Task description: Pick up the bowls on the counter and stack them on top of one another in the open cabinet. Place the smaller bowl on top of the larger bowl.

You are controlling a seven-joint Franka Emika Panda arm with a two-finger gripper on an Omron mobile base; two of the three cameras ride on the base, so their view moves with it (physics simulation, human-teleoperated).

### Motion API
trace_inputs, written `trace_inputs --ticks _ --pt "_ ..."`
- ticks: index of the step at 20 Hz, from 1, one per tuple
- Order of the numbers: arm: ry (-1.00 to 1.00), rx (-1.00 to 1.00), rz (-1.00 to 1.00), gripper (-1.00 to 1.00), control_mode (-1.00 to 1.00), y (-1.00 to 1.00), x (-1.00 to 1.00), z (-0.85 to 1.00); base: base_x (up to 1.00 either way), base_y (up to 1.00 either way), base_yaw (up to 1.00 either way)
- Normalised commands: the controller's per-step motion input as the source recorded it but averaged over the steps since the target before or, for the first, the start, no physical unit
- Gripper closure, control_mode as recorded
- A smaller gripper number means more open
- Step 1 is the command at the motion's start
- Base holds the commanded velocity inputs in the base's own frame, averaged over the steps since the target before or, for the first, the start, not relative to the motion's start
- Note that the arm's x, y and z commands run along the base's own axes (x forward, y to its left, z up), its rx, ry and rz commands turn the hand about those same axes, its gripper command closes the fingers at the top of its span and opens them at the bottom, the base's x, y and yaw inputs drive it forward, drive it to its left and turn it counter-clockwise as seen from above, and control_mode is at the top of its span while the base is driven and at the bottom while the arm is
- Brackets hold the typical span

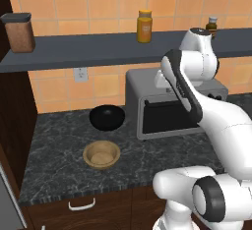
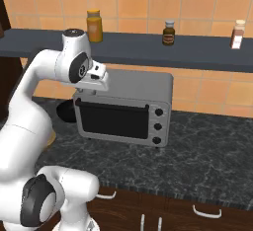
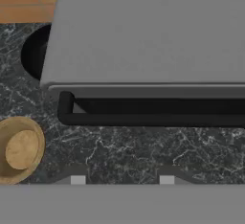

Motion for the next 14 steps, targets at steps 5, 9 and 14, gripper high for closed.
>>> trace_inputs --ticks 5,9,14 --pt "-0.03 -0.15 0.1 -1.0 -1.0 0.49 -0.48 -0.15 0.0 0.0 0.0" --pt "-0.01 -0.29 0.2 -1.0 -1.0 1.0 -0.3 -0.39 0.0 0.0 0.0" --pt "0.1 -0.07 0.08 -1.0 -1.0 1.0 -0.1 -0.86 0.0 0.0 0.0"
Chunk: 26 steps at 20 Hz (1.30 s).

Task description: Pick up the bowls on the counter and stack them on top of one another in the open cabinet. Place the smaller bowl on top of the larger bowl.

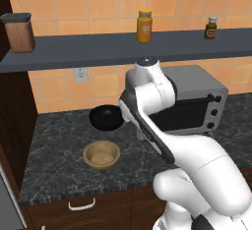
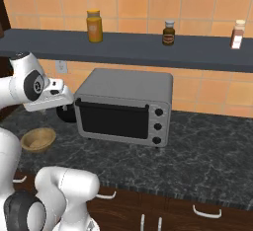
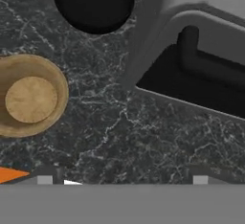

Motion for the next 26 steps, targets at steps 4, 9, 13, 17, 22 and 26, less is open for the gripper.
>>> trace_inputs --ticks 4,9,13,17,22,26 --pt "0.18 0.0 0.0 -1.0 -1.0 1.0 0.0 -1.0 0.0 0.0 0.0" --pt "0.14 0.02 0.0 -1.0 -1.0 0.68 0.0 -0.73 0.0 0.0 0.0" --pt "0.05 0.03 0.0 -1.0 -1.0 0.03 0.11 -0.39 0.0 0.0 0.0" --pt "0.0 0.02 -0.08 -1.0 -1.0 0.0 0.16 -0.67 0.0 0.0 0.0" --pt "0.0 0.06 -0.1 -1.0 -1.0 0.1 0.25 -0.44 0.0 0.0 0.0" --pt "0.0 0.01 -0.08 -1.0 -1.0 0.09 0.44 -0.36 0.0 0.0 0.0"
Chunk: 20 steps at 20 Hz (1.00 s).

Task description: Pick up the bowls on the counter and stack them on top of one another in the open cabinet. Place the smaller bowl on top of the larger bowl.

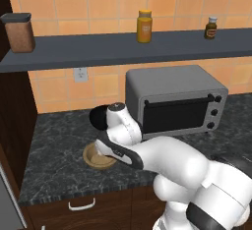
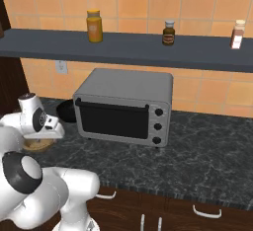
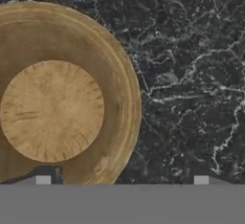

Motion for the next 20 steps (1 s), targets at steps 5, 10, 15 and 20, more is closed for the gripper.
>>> trace_inputs --ticks 5,10,15,20 --pt "0.0 0.05 -0.08 -1.0 -1.0 0.13 0.32 -0.23 0.0 0.0 0.0" --pt "0.0 0.02 -0.07 -1.0 -1.0 0.14 0.12 -0.32 0.0 0.0 0.0" --pt "0.0 0.0 -0.04 1.0 -1.0 0.0 0.0 -0.26 0.0 0.0 0.0" --pt "-0.02 0.0 -0.01 1.0 -1.0 0.0 0.0 0.01 0.0 0.0 0.0"
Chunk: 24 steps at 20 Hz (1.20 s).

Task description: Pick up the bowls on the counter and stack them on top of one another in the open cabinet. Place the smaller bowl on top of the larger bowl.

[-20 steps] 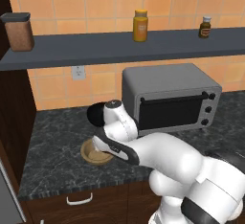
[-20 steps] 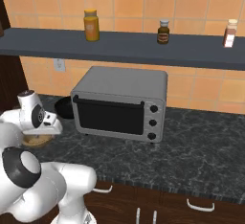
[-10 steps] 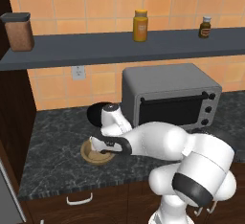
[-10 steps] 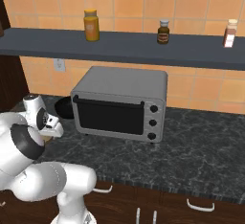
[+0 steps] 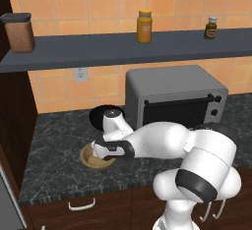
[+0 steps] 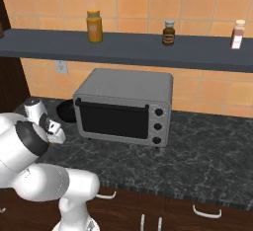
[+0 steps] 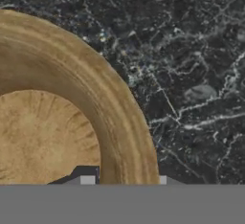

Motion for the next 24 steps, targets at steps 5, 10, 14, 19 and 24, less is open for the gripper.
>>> trace_inputs --ticks 5,10,14,19,24 --pt "-0.16 0.02 -0.19 1.0 -1.0 0.11 -0.02 0.32 0.0 0.0 0.0" --pt "-0.38 0.0 -0.39 1.0 -1.0 0.38 -0.15 0.69 0.0 0.0 0.0" --pt "-0.32 0.03 -0.64 1.0 -1.0 0.34 -0.01 0.53 0.0 0.0 0.0" --pt "-0.16 0.09 -0.7 1.0 -1.0 0.25 0.1 0.55 0.0 0.0 0.0" --pt "-0.07 0.05 -0.59 1.0 -1.0 0.08 0.3 0.65 0.0 0.0 0.0"
